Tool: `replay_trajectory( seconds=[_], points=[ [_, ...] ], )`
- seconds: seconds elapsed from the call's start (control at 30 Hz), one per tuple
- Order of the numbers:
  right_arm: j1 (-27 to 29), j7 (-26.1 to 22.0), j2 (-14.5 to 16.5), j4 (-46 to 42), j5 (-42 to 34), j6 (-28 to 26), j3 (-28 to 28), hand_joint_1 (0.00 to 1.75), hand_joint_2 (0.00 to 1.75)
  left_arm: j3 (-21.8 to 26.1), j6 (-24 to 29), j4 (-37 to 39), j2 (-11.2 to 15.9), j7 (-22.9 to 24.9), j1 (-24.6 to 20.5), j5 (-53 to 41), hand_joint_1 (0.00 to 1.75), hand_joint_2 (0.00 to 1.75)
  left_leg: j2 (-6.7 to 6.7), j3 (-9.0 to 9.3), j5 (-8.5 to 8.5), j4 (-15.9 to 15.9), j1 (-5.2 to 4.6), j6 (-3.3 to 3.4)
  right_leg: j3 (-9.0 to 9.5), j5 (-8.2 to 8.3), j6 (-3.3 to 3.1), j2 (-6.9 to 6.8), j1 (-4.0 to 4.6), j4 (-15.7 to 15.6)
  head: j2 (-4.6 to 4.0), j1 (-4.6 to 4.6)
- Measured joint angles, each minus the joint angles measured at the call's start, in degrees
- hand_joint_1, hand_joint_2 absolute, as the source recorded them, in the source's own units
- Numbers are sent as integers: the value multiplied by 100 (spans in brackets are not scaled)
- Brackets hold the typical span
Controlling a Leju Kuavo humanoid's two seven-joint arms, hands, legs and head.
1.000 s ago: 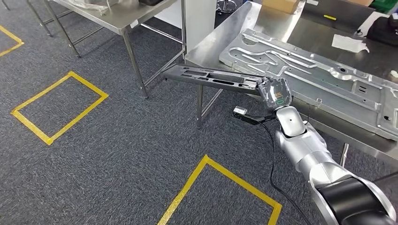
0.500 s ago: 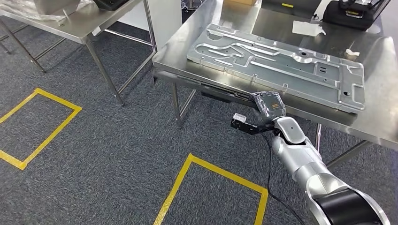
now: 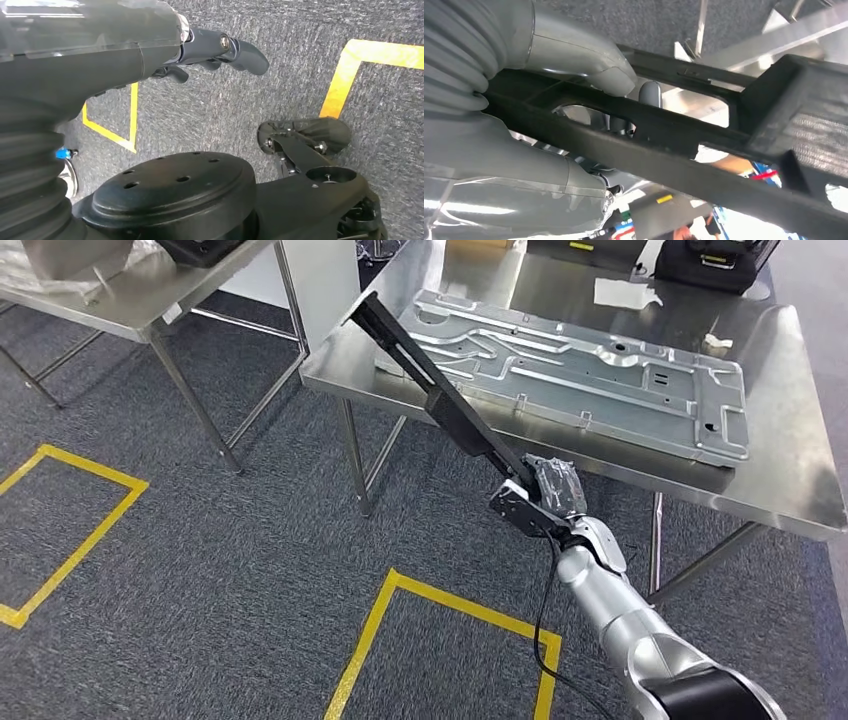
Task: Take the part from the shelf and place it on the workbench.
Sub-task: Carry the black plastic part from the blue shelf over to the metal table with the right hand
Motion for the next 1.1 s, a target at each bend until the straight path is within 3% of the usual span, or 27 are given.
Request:
replay_trajectory(
  seconds=[0.1, 0.17, 0.27, 0.3, 0.33, 0.37, 0.43, 0.47, 0.53, 0.63, 0.7, 0.8, 0.87, 0.9, 0.93, 1.0, 1.03, 1.07, 1.1],
  points=[
    [-35, 166, -152, -327, 26, 18, -16, 175, 175, -1, -80, 0, 1, -43, -2, 14, 0, 175, -4, -8, -19, -25, -25, 153, 14, 49, 143, -15, -33, 18, 1, 1],
    [-133, 316, -335, -641, -2, 161, -27, 175, 175, -2, -111, 0, -5, -79, 0, 19, 0, 175, -4, 36, -23, -63, -4, 229, -75, -76, 187, -49, -43, 231, 0, 1],
    [-341, 477, -679, -1111, -211, 513, -57, 175, 175, -6, -153, 0, -9, -111, 5, 22, 0, 175, 7, 77, -24, -68, -5, 262, -556, -582, 205, -85, -48, 1203, -1, 1],
    [-391, 501, -803, -1239, -307, 595, -68, 175, 175, -7, -158, 0, -9, -117, 8, 25, 0, 175, 7, 94, -38, -66, -3, 261, -720, -680, 213, -86, -52, 1505, -1, 1],
    [-429, 517, -923, -1351, -395, 653, -75, 175, 175, -8, -158, 0, -9, -122, 11, 28, 0, 175, 5, 124, -61, -64, 1, 255, -804, -669, 220, -88, -60, 1631, -1, 1],
    [-465, 527, -1034, -1453, -468, 691, -77, 175, 175, -9, -159, 0, -10, -126, 14, 32, 0, 175, 3, 171, -95, -63, 8, 239, -777, -527, 230, -96, -71, 1514, -1, 2],
    [-529, 533, -1205, -1618, -550, 720, -77, 175, 175, -12, -159, 0, -14, -130, 18, 35, 0, 175, 7, 288, -188, -66, 22, 183, -473, -40, 243, -143, -94, 757, -1, 2],
    [-557, 533, -1264, -1676, -572, 725, -77, 175, 175, -13, -160, 0, -15, -130, 18, 36, 0, 175, 17, 345, -233, -72, 25, 150, -329, 90, 240, -179, -82, 384, -1, 2],
    [-583, 537, -1341, -1755, -606, 722, -78, 175, 175, -14, -158, 1, -12, -131, 19, 39, 0, 175, 48, 412, -310, -90, 15, 77, -199, 135, 162, -226, -35, 48, 0, 0],
    [-596, 553, -1427, -1852, -732, 731, -80, 175, 175, -16, -139, 1, -10, -133, 13, 44, 0, 175, 74, 455, -344, 14, 1, -14, -114, 75, 15, -196, -30, 11, 0, -1],
    [-644, 552, -1481, -1900, -886, 741, -79, 175, 175, -16, -110, 0, -10, -128, 4, 60, 0, 175, 63, 201, -378, 490, 11, -59, -19, 17, -62, -176, -42, 0, 0, -2],
    [-754, 585, -1531, -1899, -971, 743, -77, 175, 175, -13, -115, 0, -8, -125, -3, 147, 0, 175, 51, -501, -768, 1522, 10, -97, 133, -126, -127, -154, -31, -7, -1, -2],
    [-820, 645, -1541, -1842, -889, 756, -62, 175, 175, -8, -169, 0, -4, -132, -15, 229, 0, 175, 46, -711, -882, 1655, -5, -85, 255, -230, -137, -135, -22, -8, -1, -2],
    [-853, 676, -1543, -1799, -830, 762, -45, 175, 175, -3, -198, 0, -2, -137, -15, 268, 0, 175, 45, -713, -796, 1519, -15, -64, 316, -280, -138, -124, -18, -9, -1, -2],
    [-885, 701, -1543, -1752, -770, 763, -19, 175, 175, 2, -222, 0, 1, -145, -7, 300, 0, 175, 44, -660, -598, 1252, -28, -31, 379, -334, -138, -111, -13, -12, -1, -2],
    [-927, 753, -1543, -1639, -626, 729, 59, 175, 175, 12, -268, 3, 12, -173, 25, 336, 0, 175, 42, -512, -15, 549, -72, 67, 514, -455, -125, -92, 3, -14, -1, -1],
    [-938, 777, -1543, -1576, -555, 692, 107, 175, 175, 15, -289, 7, 20, -186, 39, 342, 0, 175, 41, -442, 181, 258, -94, 105, 568, -511, -106, -79, 9, -25, -1, -2],
    [-936, 803, -1543, -1524, -491, 652, 149, 175, 175, 17, -307, 10, 25, -198, 48, 342, 0, 175, 40, -393, 294, 80, -112, 135, 610, -555, -75, -71, 12, -46, -1, -1],
    [-927, 825, -1543, -1479, -436, 615, 186, 175, 175, 20, -323, 14, 31, -204, 52, 344, 0, 175, 38, -359, 291, -2, -122, 160, 646, -564, -37, -64, 14, -46, -1, -1]
  ],
)
